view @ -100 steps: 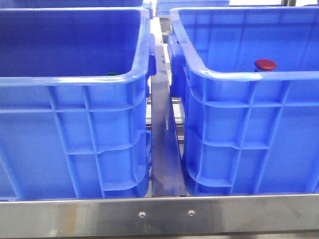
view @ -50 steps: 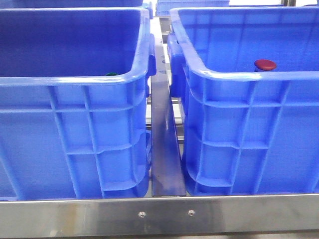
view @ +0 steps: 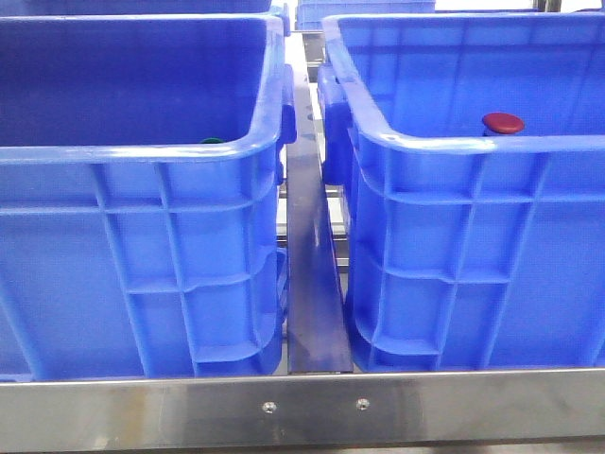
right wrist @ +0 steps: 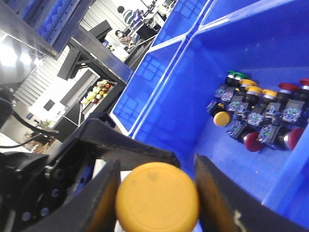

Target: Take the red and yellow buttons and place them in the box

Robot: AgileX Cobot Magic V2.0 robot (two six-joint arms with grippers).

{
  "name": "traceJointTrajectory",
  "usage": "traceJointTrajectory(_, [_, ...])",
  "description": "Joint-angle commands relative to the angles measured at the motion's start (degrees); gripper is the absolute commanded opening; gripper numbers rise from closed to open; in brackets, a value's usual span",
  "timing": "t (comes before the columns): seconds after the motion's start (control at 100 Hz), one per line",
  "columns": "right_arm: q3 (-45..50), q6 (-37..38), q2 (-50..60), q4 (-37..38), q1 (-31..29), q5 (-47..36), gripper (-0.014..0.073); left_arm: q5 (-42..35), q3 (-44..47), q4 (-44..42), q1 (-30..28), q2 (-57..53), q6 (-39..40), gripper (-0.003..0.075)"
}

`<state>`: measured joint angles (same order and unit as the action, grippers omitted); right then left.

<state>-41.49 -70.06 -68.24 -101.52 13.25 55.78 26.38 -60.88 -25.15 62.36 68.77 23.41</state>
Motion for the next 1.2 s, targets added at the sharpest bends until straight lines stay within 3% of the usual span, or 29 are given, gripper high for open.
traceJointTrajectory(0.0, [-1.74, -1.96, 1.04, -9.37, -1.34, 1.61, 0.0163, -2.50, -2.14, -0.96, 0.03, -2.36, 1.50, 0.0615])
traceJointTrajectory(0.22, [-1.74, -2.64, 3.18, -9.37, -9.68, 1.63, 0.0163, 0.97, -2.14, -0.96, -4.60, -4.67, 3.72, 0.0529])
traceJointTrajectory(0.39, [-1.74, -2.93, 5.73, -9.17, -16.67, 2.39, 0.0163, 2.25, -1.06, -0.96, -12.24, -7.81, 7.13, 0.0453])
traceJointTrajectory(0.77, [-1.74, -4.31, 9.99, -3.89, -24.11, -0.08, 0.0163, 2.25, 8.35, -0.96, -35.77, -20.29, 9.28, 0.0449])
traceJointTrajectory(0.95, [-1.74, -9.10, 10.68, -3.63, -24.63, -4.43, 0.0163, 2.25, 13.55, -0.96, -41.81, -27.90, 9.28, 0.0438])
traceJointTrajectory(1.05, [-1.74, -11.95, 10.68, -3.61, -24.63, -8.63, 0.0163, 2.25, 15.39, -0.96, -43.18, -31.36, 9.28, 0.0375])
traceJointTrajectory(1.19, [-1.74, -17.52, 10.68, -3.55, -24.63, -15.89, 0.0163, 2.65, 16.81, -0.96, -43.17, -34.84, 9.28, 0.0181])
